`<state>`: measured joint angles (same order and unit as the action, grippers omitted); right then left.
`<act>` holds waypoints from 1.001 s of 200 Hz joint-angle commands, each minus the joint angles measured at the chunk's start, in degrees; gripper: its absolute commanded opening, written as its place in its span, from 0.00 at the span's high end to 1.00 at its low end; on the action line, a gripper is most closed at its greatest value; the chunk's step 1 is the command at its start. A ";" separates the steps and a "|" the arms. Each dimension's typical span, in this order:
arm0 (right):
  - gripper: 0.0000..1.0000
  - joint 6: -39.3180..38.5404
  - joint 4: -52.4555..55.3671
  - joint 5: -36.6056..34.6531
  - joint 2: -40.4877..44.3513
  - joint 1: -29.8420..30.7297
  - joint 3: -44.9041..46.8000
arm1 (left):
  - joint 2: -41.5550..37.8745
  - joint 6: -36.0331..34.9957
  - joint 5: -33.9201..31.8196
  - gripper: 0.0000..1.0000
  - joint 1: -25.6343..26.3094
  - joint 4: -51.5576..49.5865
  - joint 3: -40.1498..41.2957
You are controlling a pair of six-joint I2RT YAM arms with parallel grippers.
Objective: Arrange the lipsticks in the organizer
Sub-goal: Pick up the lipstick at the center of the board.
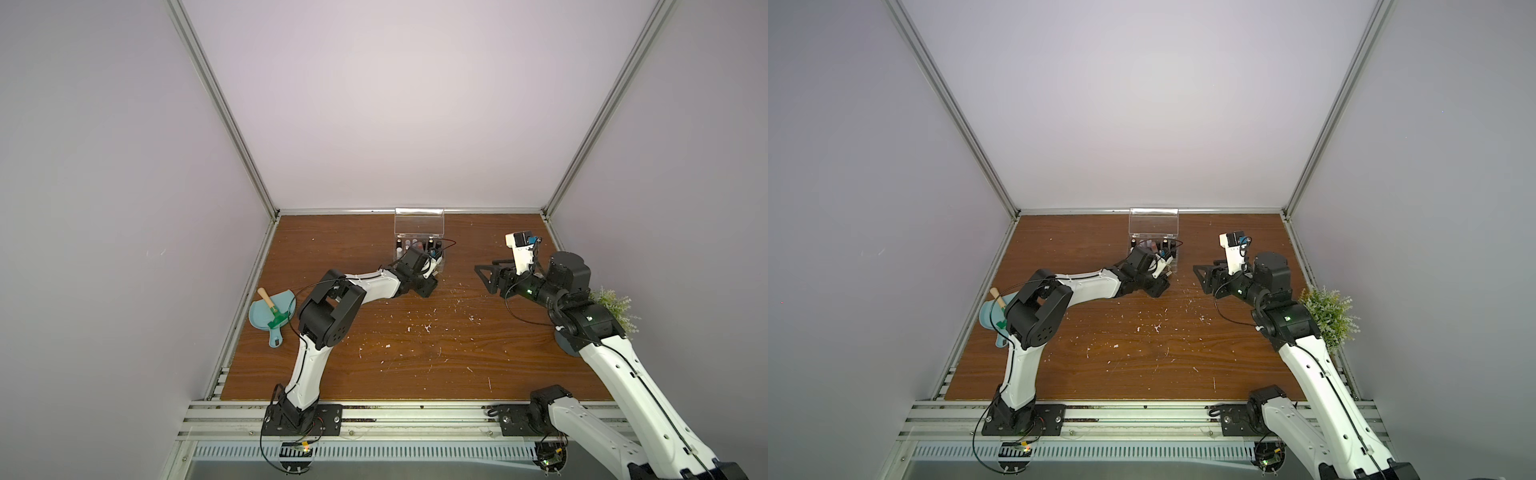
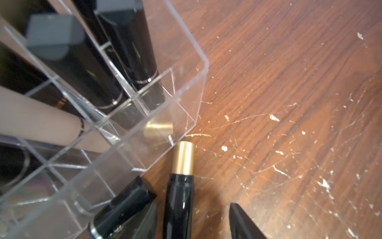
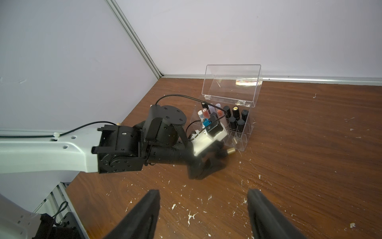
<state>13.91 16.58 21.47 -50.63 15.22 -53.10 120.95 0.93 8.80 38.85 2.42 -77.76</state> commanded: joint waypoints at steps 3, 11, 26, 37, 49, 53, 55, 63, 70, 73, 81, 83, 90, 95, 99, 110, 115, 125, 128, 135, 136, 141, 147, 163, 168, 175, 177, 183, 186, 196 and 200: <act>0.27 -0.71 -0.93 1.86 0.36 -0.29 -1.64 | 0.80 -0.63 -0.71 0.40 -0.97 -1.95 -0.97; 0.27 -0.64 -0.93 1.99 0.41 -0.42 -1.71 | 0.94 -0.71 -0.56 0.41 -0.97 -2.32 -1.08; 0.28 -0.65 -0.77 1.99 0.48 -0.40 -1.95 | 0.92 -0.60 -0.25 0.44 -0.97 -2.76 -1.11; 0.28 -0.67 -0.71 2.07 0.54 -0.41 -2.00 | 0.84 -0.55 0.20 0.47 -0.93 -3.29 -1.08; 0.28 -0.71 -0.67 2.09 0.60 -0.48 -2.01 | 0.55 -0.47 0.64 0.53 -0.97 -3.56 -0.82; 0.28 -0.71 -0.67 2.12 0.54 -0.50 -2.13 | 0.46 -0.43 0.72 0.55 -0.97 -3.60 -0.69; 0.28 -0.66 -0.67 2.16 0.53 -0.53 -2.12 | 0.44 -0.36 0.77 0.56 -0.97 -3.63 -0.65; 0.28 -0.60 -0.67 2.17 0.54 -0.53 -2.19 | 0.37 -0.33 0.85 0.57 -0.92 -3.71 -0.51; 0.28 -0.56 -0.65 2.25 0.54 -0.55 -2.22 | 0.50 -0.33 1.05 0.58 -0.88 -3.86 -0.55; 0.28 -0.63 -0.67 2.26 0.53 -0.55 -2.20 | 0.50 -0.36 1.08 0.58 -0.93 -3.90 -0.55; 0.28 -0.55 -0.67 2.26 0.54 -0.55 -2.18 | 0.54 -0.26 1.30 0.59 -0.86 -3.91 -0.55; 0.28 -0.55 -0.67 2.32 0.58 -0.55 -2.20 | 0.57 -0.30 1.42 0.59 -0.88 -3.91 -0.60; 0.28 -0.61 -0.67 2.34 0.57 -0.59 -2.20 | 0.65 -0.26 1.60 0.59 -0.87 -3.95 -0.64; 0.28 -0.57 -0.67 2.34 0.69 -0.55 -2.11 | 0.74 -0.24 1.74 0.59 -0.88 -3.84 -0.68; 0.28 -0.55 -0.63 2.34 0.69 -0.60 -2.06 | 0.71 -0.20 1.83 0.59 -0.81 -3.83 -0.82; 0.28 -0.51 -0.62 2.34 0.80 -0.63 -2.00 | 0.94 -0.19 2.13 0.60 -0.71 -3.83 -1.15; 0.28 -0.47 -0.67 2.34 0.84 -0.63 -1.95 | 0.96 -0.23 2.28 0.60 -0.62 -3.82 -1.32; 0.28 -0.46 -0.67 2.34 0.92 -0.64 -1.81 | 1.26 -0.28 2.62 0.60 -0.42 -3.91 -1.76; 0.28 -0.46 -0.67 2.35 0.91 -0.60 -1.83 | 1.32 -0.25 2.83 0.59 -0.32 -3.91 -1.98; 0.28 -0.54 -0.66 2.43 0.92 -0.59 -1.78 | 1.51 -0.23 3.14 0.59 -0.06 -3.91 -2.28; 0.28 -0.50 -0.67 2.43 0.90 -0.61 -1.81 | 1.50 -0.23 3.15 0.59 -0.03 -3.91 -2.34; 0.28 -0.47 -0.67 2.43 0.92 -0.61 -1.79 | 1.66 -0.37 3.29 0.58 0.13 -3.91 -2.60; 0.28 -0.46 -0.68 2.43 0.93 -0.63 -1.75 | 1.87 -0.42 3.26 0.58 0.34 -4.10 -2.97; 0.28 -0.47 -0.67 2.52 0.92 -0.62 -1.74 | 2.62 -0.54 3.66 0.57 0.74 -4.60 -3.92; 0.28 -0.42 -0.65 2.56 0.93 -0.68 -1.72 | 2.84 -0.56 3.76 0.57 0.78 -4.70 -4.13; 0.28 -0.42 -0.67 2.57 0.89 -0.68 -1.57 | 3.08 -0.53 3.64 0.57 0.75 -4.83 -4.26; 0.28 -0.48 -0.67 2.58 0.97 -0.65 -1.59 | 3.11 -0.50 3.72 0.58 0.78 -4.80 -4.25; 0.28 -0.47 -0.67 2.59 1.06 -0.66 -1.50 | 3.26 -0.53 3.72 0.58 0.78 -4.81 -4.25; 0.28 -0.44 -0.67 2.54 1.13 -0.67 -1.54 | 3.31 -0.55 3.69 0.58 0.79 -4.81 -4.25; 0.28 -0.42 -0.67 2.58 1.15 -0.70 -1.42 | 3.51 -0.65 3.37 0.59 0.78 -4.88 -4.23; 0.28 -0.40 -0.66 2.60 1.20 -0.70 -1.48 | 3.59 -0.61 3.27 0.59 0.79 -4.96 -4.25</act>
<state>13.93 16.60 22.94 -50.61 14.85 -53.10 123.04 0.78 11.53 39.09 -0.54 -81.17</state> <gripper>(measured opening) 0.716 0.420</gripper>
